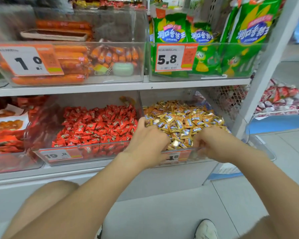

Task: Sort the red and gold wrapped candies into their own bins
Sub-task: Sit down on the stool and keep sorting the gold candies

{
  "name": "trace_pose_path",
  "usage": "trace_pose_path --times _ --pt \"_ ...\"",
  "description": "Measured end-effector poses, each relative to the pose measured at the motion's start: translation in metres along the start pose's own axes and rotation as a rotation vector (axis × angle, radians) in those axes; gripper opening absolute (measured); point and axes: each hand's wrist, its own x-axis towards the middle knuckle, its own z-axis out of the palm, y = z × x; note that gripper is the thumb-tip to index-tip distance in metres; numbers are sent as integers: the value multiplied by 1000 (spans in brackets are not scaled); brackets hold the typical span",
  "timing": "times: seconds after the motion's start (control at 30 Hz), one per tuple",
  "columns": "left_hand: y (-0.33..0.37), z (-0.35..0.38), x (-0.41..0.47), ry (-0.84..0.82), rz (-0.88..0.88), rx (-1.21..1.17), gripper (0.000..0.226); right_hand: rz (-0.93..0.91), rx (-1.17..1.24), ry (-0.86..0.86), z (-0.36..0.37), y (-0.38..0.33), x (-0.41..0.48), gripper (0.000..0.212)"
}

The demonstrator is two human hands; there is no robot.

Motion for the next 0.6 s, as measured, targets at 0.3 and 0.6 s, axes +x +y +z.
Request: trace_pose_path --times 0.3,0.6 --pt "-15 -2 25 113 -80 -24 29 79 -59 275 -3 6 19 23" --pt "-19 17 39 -17 -98 78 33 45 103 98 10 16 48 27"
